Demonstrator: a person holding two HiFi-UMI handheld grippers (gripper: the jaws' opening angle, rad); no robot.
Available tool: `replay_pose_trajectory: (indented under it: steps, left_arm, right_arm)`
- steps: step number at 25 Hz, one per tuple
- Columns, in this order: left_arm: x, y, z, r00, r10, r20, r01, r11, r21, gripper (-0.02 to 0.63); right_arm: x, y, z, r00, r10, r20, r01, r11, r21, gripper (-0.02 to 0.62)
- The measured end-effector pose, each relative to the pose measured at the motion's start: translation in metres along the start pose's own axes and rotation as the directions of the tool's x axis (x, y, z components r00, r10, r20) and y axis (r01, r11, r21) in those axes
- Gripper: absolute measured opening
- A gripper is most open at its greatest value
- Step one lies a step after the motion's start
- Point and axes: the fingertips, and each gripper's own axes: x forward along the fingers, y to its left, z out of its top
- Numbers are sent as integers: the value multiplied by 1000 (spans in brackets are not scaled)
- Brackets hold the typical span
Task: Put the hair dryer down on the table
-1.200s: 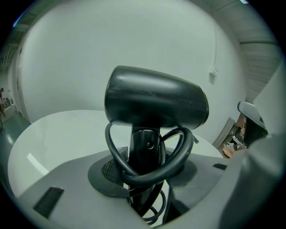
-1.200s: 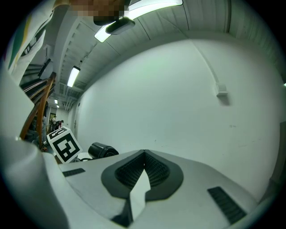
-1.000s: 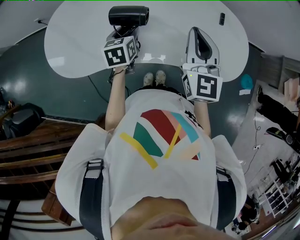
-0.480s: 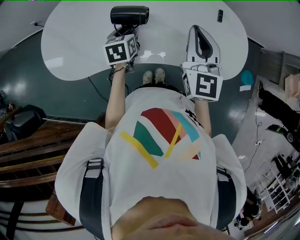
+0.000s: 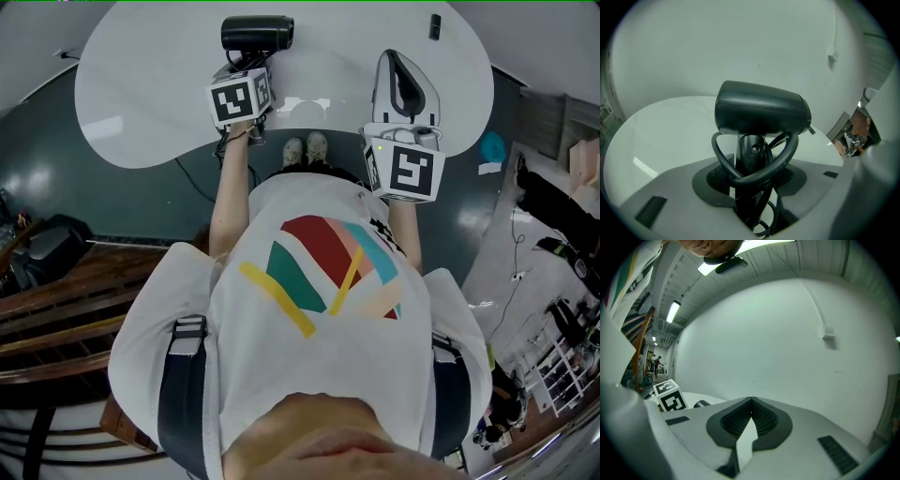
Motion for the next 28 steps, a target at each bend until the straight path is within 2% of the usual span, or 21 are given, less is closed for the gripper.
replay_pose_trajectory:
  steps: [6,28]
  left_arm:
    - [16,-5,0,999,7,-34,-7,1000,6,216]
    - [45,6,-10,993,44,-106,-42,999,15,216]
  right_arm:
    - [4,-14,-6,1000,-19,-12,19,1000,12,9]
    - [12,-9,-14,999,4,-34,-4,1000,-1,10]
